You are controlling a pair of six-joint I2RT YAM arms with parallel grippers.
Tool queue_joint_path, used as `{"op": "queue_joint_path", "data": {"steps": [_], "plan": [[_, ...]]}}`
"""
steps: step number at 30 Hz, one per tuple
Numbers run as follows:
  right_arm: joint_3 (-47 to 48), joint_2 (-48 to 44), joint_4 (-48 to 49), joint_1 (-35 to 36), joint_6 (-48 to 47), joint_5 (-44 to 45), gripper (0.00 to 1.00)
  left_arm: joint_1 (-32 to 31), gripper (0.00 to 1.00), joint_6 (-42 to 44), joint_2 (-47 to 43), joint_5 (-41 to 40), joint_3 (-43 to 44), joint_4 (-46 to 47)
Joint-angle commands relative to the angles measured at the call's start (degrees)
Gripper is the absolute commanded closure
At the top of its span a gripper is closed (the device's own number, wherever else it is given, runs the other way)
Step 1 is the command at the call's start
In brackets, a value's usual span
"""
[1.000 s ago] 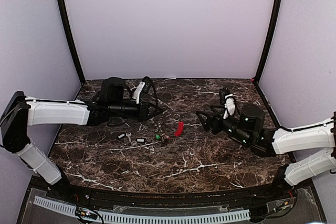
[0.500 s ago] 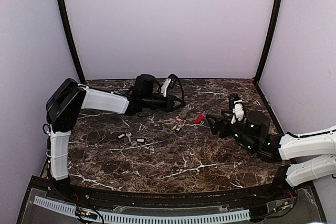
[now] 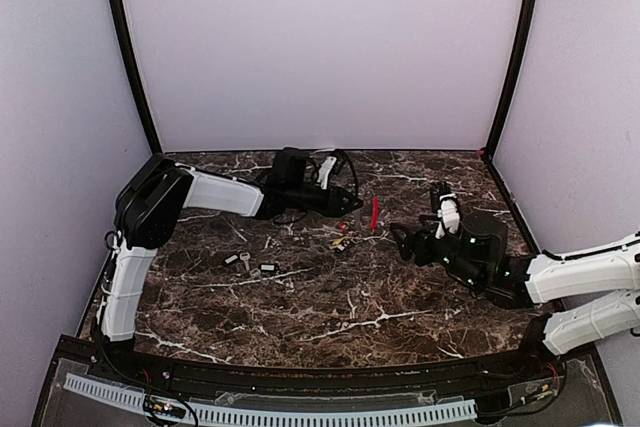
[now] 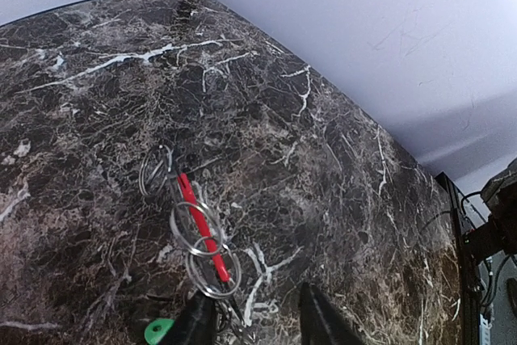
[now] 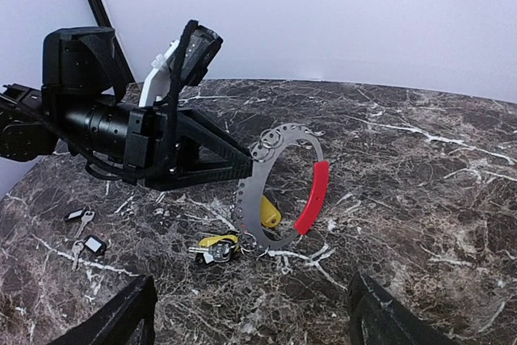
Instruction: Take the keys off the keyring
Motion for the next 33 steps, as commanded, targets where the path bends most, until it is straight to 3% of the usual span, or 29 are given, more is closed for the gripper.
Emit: {"op": "queue_joint_path", "data": {"steps": [1,3,5,8,16,22,30,33], "plan": [[2.71,1.37,1.79,-0.36,0.55,-0.07,0.19,0.31,0.56,0.34,-0.7,1.17,2.1,-0.4],[3.36,1.78,1.66,-0.35,0.39,-0.31,0.19,0.34,0.46,0.72,-1.27,0.64,2.11,-0.62],[3.95,1.97,1.18,-0.31,0.21,-0.58,0.19,0.4,0.15,1.18,-2.39,-1.43,1.68,-1.29],[4.86,2.28,0.88,-0.34,0.08,-0.83,0.18,0.37,0.03,2.07,-4.46,-4.88,0.34,-1.68],[12.55,6.48,-3.1,-0.95,-0.21,-3.63,0.11,0.85,0.01,4.09,-10.4,-9.62,-4.82,-1.69],[17.66,10.11,-5.7,-7.74,1.2,-13.99,0.07,5.73,0.01,1.88,-17.09,-11.56,-12.84,-0.57],[17.05,10.31,-9.96,-29.97,0.61,-25.7,0.08,23.81,0.01,-0.17,-36.66,-19.19,-36.08,0.62],[14.57,7.19,-10.23,-39.45,0.46,-26.79,0.08,33.48,0.01,-1.74,-43.93,-19.52,-44.07,1.14]]}}
